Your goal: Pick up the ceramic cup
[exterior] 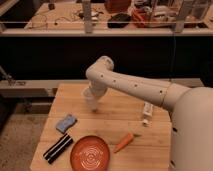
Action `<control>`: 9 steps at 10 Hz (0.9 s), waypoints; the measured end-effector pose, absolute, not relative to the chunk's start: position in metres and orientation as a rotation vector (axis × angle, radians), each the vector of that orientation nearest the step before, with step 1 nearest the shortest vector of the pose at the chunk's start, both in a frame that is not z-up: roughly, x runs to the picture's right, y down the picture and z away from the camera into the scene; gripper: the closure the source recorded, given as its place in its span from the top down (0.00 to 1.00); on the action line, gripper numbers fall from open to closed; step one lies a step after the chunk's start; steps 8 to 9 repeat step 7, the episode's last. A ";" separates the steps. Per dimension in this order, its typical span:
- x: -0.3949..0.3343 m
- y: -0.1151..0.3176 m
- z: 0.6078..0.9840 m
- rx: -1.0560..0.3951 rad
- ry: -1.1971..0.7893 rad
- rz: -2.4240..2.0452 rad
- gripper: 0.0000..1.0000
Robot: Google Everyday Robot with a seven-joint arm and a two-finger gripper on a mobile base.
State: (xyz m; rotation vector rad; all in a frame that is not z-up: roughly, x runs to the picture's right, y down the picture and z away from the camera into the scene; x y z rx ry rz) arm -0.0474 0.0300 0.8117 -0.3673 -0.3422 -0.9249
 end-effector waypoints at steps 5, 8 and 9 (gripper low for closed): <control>-0.052 0.020 0.802 -0.377 -0.370 -0.944 0.00; -0.052 0.012 0.792 -0.384 -0.388 -0.955 0.00; -0.052 0.012 0.792 -0.384 -0.388 -0.955 0.00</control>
